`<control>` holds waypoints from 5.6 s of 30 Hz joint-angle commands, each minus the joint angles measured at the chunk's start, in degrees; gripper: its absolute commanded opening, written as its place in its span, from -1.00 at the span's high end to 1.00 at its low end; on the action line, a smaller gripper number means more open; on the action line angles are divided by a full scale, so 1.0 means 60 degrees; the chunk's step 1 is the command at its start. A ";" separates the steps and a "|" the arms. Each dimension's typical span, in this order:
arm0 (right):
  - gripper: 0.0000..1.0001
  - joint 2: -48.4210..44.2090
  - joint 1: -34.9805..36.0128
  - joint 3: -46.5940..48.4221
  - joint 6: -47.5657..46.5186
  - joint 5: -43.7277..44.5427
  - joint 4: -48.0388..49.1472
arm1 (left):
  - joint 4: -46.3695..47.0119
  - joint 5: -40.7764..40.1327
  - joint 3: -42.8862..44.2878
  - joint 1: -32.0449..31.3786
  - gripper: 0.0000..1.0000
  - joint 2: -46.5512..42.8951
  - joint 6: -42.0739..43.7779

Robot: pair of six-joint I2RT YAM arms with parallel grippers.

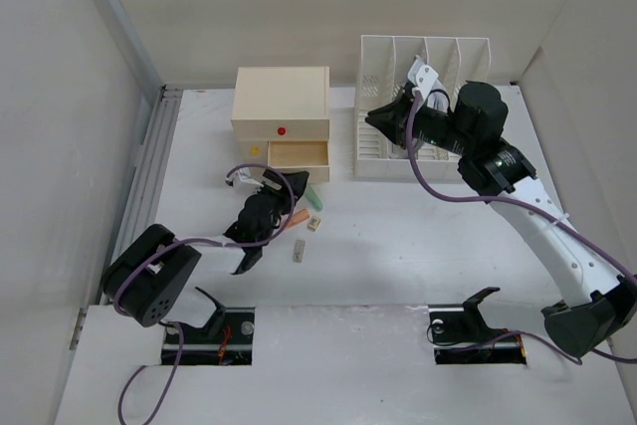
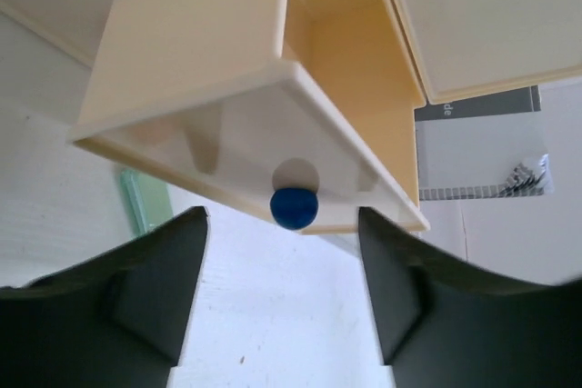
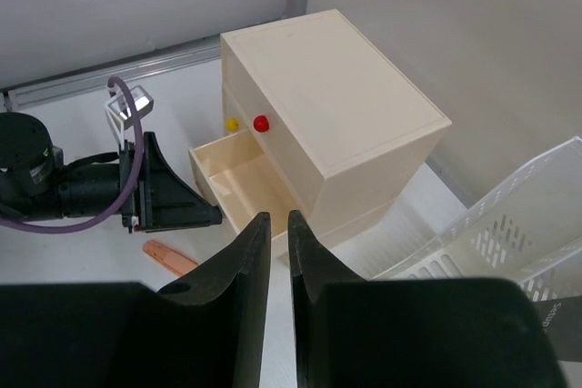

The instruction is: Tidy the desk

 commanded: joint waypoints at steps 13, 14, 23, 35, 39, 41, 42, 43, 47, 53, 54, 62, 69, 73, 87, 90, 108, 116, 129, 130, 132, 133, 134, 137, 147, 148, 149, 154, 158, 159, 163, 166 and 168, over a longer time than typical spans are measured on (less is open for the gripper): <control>0.62 0.0041 -0.0043 -0.0213 -0.0481 -0.0639 0.0546 | -0.3056 -0.1222 0.0298 -0.1099 -0.35 -0.3024 0.2147; 0.62 0.0041 -0.0043 -0.0213 -0.0627 -0.0640 0.0546 | -0.3278 -0.1223 0.0444 -0.1274 -0.23 -0.3359 0.2411; -0.10 0.0901 -0.0043 0.0005 -0.2971 -0.0815 -0.0989 | -0.6982 -0.1633 0.2419 -0.2213 0.00 -0.6508 0.4711; -1.00 0.0112 0.2987 -0.2689 -0.4205 0.3710 0.0094 | -1.1190 -0.4209 0.5325 -0.2213 -0.48 -0.9276 0.8359; -0.68 0.1314 0.3194 -0.2265 -0.2126 0.3622 -0.0113 | -1.0928 -0.4169 0.4621 -0.2213 -0.53 -0.9895 0.8507; -0.56 0.1883 0.3194 -0.2161 -0.1129 0.3740 0.0077 | -1.0926 -0.3934 0.4620 -0.2213 -0.53 -0.9998 0.8624; -0.48 0.2351 0.3296 -0.1900 -0.0517 0.3870 0.0179 | -1.0926 -0.3933 0.4620 -0.2213 -0.53 -0.9998 0.8624; -0.42 0.2355 0.3297 -0.1796 -0.0119 0.4103 0.0180 | -1.0926 -0.3933 0.4620 -0.2213 -0.53 -0.9998 0.8624; -0.37 0.3846 0.3751 -0.1298 0.1462 0.5876 0.0180 | -1.0926 -0.3845 0.4620 -0.2213 -0.53 -0.9910 0.8712; -0.30 0.4830 0.4044 -0.0931 0.2345 0.6814 0.0472 | -1.0926 -0.3845 0.4532 -0.2213 -0.53 -1.0099 0.8712; -0.30 0.4918 0.4044 -0.0931 0.2534 0.7019 0.0473 | -1.0926 -0.3845 0.4532 -0.2213 -0.53 -1.0100 0.8712; -0.30 0.5577 0.4131 -0.0931 0.2887 0.7620 0.0927 | -1.0839 -0.3933 0.4444 -0.2213 -0.53 -1.0100 0.8712; -0.22 0.5768 0.4424 -0.1121 0.3078 0.7725 0.1557 | -1.0839 -0.4021 0.4444 -0.2213 -0.53 -1.0188 0.8799; -0.22 0.5871 0.4512 -0.1224 0.3078 0.7812 0.1806 | -1.0839 -0.4021 0.4444 -0.2213 -0.53 -1.0188 0.8800; -0.22 0.6516 0.4688 -0.1530 0.2990 0.8603 0.2480 | -1.0751 -0.3933 0.4444 -0.2213 -0.53 -1.0364 0.8800; -0.22 0.6618 0.4688 -0.1531 0.2990 0.8807 0.2698 | -1.0751 -0.3845 0.4444 -0.2213 -0.53 -1.0364 0.8800; -0.17 0.7145 0.4688 -0.1619 0.3312 0.8808 0.3241 | -1.0751 -0.3757 0.4444 -0.2213 -0.53 -1.0540 0.8800; -0.12 0.7233 0.4688 -0.1619 0.3400 0.8896 0.3241 | -1.0751 -0.3669 0.4444 -0.2213 -0.53 -1.0540 0.8800; -0.10 0.7496 0.4279 -0.1795 0.3751 0.8517 0.3241 | -1.0751 -0.3669 0.4357 -0.2213 -0.55 -1.0628 0.8800; -0.10 0.7497 0.4162 -0.1795 0.3752 0.8428 0.3241 | -1.0751 -0.3669 0.4357 -0.2213 -0.55 -1.0628 0.8800; -0.10 0.7497 0.4059 -0.1882 0.3840 0.8224 0.3241 | -1.0751 -0.3669 0.4357 -0.2213 -0.55 -1.0628 0.8800; -0.10 0.7497 0.3971 -0.1883 0.3840 0.8120 0.3241 | -1.0751 -0.3669 0.4357 -0.2213 -0.55 -1.0628 0.8800; -0.10 0.7497 0.3970 -0.1883 0.3927 0.8119 0.3241 | -1.0751 -0.3669 0.4357 -0.2213 -0.55 -1.0628 0.8800; -0.10 0.7497 0.3970 -0.1883 0.3927 0.7784 0.3241 | -1.0664 -0.3669 0.4357 -0.2213 -0.55 -1.0628 0.8800; -0.10 0.7497 0.3883 -0.1971 0.4235 0.7446 0.3007 | -1.0663 -0.3669 0.4357 -0.2213 -0.55 -1.0628 0.8800; -0.10 0.7497 0.3883 -0.1971 0.4235 0.7446 0.3007 | -1.0663 -0.3669 0.4357 -0.2213 -0.55 -1.0628 0.8800; -0.10 0.7497 0.3883 -0.1971 0.4337 0.7446 0.2906 | -1.0663 -0.3669 0.4357 -0.2213 -0.55 -1.0628 0.8800; -0.08 0.7497 0.3883 -0.1971 0.4440 0.7343 0.2802 | -1.0663 -0.3669 0.4357 -0.2213 -0.55 -1.0716 0.8800; 0.00 0.7497 0.3883 -0.1971 0.4440 0.7138 0.2714 | -1.0663 -0.3669 0.4357 -0.2213 -0.55 -1.0716 0.8800; 0.00 0.7410 0.3883 -0.1971 0.4440 0.7138 0.2714 | -1.0663 -0.3669 0.4357 -0.2213 -0.55 -1.0803 0.8800; 0.08 0.7321 0.3883 -0.1971 0.4543 0.7796 0.2480 | -1.0663 -0.3669 0.4357 -0.2213 -0.55 -1.0803 0.8800; 0.11 0.7321 0.3970 -0.1884 0.4630 0.7973 0.2289 | -1.0663 -0.3669 0.4357 -0.2213 -0.55 -1.0803 0.8800; 0.11 0.7439 0.3970 -0.1883 0.4631 0.8177 0.2188 | -1.0663 -0.3757 0.4357 -0.2213 -0.55 -1.0803 0.8800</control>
